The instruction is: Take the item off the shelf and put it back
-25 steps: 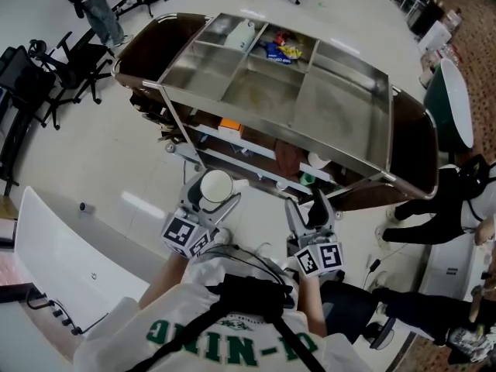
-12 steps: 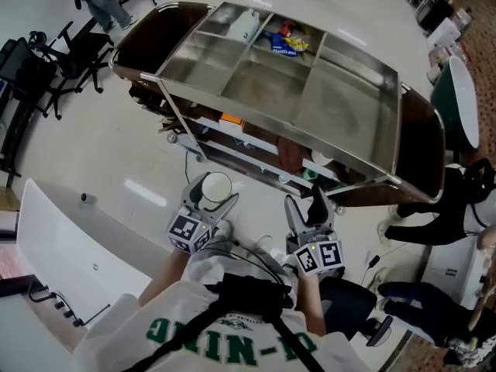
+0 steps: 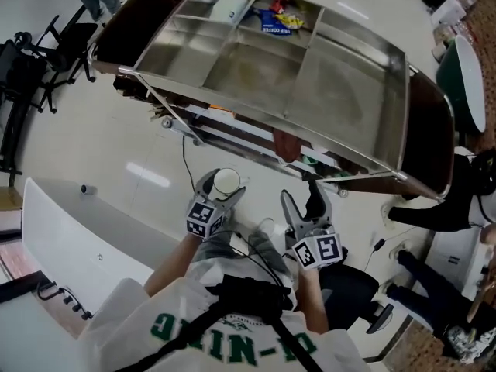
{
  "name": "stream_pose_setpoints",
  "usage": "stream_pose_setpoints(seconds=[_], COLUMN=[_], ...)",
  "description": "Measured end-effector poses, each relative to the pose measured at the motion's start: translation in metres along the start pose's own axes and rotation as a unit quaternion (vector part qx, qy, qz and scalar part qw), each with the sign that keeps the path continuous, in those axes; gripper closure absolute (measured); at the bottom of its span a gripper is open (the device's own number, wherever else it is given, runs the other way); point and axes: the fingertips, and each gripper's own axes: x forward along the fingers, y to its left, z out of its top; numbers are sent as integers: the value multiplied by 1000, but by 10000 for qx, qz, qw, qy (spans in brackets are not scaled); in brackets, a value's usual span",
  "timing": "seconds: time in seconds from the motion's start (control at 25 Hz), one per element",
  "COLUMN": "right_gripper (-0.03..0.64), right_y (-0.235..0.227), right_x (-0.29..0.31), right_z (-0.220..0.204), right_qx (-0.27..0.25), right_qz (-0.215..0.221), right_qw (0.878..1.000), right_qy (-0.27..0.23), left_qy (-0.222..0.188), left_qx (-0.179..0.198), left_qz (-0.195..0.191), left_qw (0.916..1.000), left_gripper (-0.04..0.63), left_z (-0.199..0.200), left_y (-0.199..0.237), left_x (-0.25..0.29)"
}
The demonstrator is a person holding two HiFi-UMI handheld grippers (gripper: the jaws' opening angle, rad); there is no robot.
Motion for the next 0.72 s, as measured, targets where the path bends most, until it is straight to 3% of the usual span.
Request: stream_pose_setpoints(seconds=[0.24, 0.56, 0.72], right_gripper=[270, 277, 279], right_y=[-31, -86, -112], right_x=[10, 23, 48], right_z=[-40, -163, -196], right_qx=[-69, -180, -336], right_qz=[-70, -37, 24], right_qw=[9999, 9998, 9993], right_qy=[45, -9, -134], left_qy=[428, 110, -177], left_qx=[284, 264, 201], left_qz=[-122, -49, -21], left_qw=[9986, 9996, 9996], left_gripper=[213, 213, 213], left_z=[-58, -156, -173], left_y=[8, 29, 46], left_x=[62, 169, 217])
